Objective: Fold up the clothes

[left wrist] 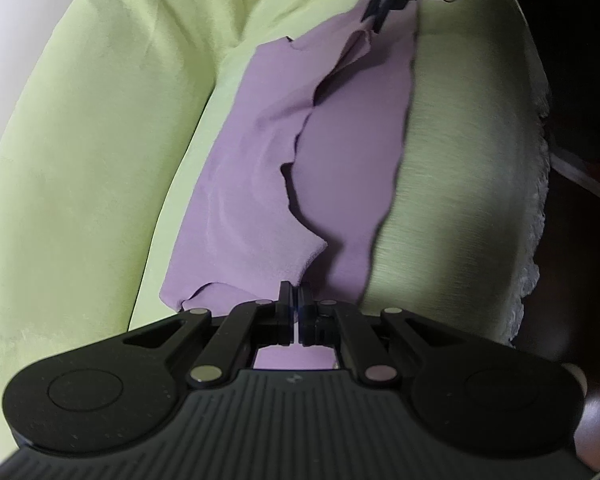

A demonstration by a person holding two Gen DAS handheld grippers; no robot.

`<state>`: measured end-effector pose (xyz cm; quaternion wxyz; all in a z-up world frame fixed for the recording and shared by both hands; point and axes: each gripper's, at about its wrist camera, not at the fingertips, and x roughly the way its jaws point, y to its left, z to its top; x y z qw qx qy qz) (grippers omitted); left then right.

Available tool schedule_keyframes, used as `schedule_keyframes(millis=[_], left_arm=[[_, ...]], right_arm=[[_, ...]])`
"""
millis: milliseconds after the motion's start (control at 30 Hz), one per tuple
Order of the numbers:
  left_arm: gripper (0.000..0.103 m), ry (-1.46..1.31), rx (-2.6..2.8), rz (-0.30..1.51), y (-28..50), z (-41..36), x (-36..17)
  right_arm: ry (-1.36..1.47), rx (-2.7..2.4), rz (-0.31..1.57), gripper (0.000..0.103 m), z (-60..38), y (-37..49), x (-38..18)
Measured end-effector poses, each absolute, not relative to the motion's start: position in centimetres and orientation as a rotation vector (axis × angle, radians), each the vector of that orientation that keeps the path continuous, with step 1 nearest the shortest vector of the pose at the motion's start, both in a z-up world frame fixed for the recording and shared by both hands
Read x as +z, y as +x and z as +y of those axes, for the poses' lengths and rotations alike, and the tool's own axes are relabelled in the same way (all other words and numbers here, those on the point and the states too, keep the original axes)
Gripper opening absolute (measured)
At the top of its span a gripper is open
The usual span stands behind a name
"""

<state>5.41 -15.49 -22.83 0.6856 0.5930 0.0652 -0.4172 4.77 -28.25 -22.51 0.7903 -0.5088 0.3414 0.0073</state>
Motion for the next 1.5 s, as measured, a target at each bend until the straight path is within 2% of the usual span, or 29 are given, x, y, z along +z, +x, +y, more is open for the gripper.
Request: schedule_keyframes(millis=[233, 700, 767, 833, 867, 933, 1100, 1167, 1267, 1400, 1500], left_arm=[[0.002, 1.349, -0.931, 0.134, 6.6, -17.8, -24.2], [0.002, 1.384, -0.937, 0.136, 5.8, -16.6, -24.8], [0.002, 1.376, -0.941, 0.145, 5.8, -16.5, -24.8], [0.003, 1.366, -0.953, 0.156, 5.7, -16.4, -24.3], [0.003, 1.357, -0.966, 0.162, 5.7, -16.1, -23.9], [0.005, 1.281, -1.011, 0.197, 5.8, -15.4, -22.2], [0.005, 1.033, -1.002, 0.274, 7.6, -15.5, -18.8], [0.005, 0.948, -0.96, 0.31, 9.0, -16.4, -18.6], [0.006, 0.869, -0.932, 0.424, 10.8, -17.4, -19.9], [0.004, 0.857, -0.942, 0.435, 10.5, -17.0, -20.1], [0.007, 0.851, -0.955, 0.425, 10.0, -16.5, -20.0]], right_arm=[[-1.142, 0.002, 0.764, 0.0, -27.9, 6.2, -23.4], [-1.204, 0.041, 0.764, 0.001, -29.7, 9.0, -23.0], [-1.224, 0.054, 0.785, 0.01, -29.8, 8.2, -22.7], [-1.247, 0.057, 0.803, 0.01, -29.5, 7.4, -21.7], [-1.238, 0.061, 0.813, 0.016, -29.7, 7.0, -21.1], [-1.147, 0.053, 0.807, 0.023, -30.7, 4.0, -18.2], [-0.667, -0.009, 0.784, 0.022, -34.0, 4.9, -11.0], [-0.458, -0.045, 0.785, 0.022, -35.9, 7.1, -10.1], [-0.188, -0.084, 0.861, 0.02, -37.3, 10.2, -11.8], [-0.216, -0.13, 0.873, 0.019, -36.7, 8.8, -12.1], [-0.236, -0.163, 0.8, 0.019, -36.1, 9.8, -12.8]])
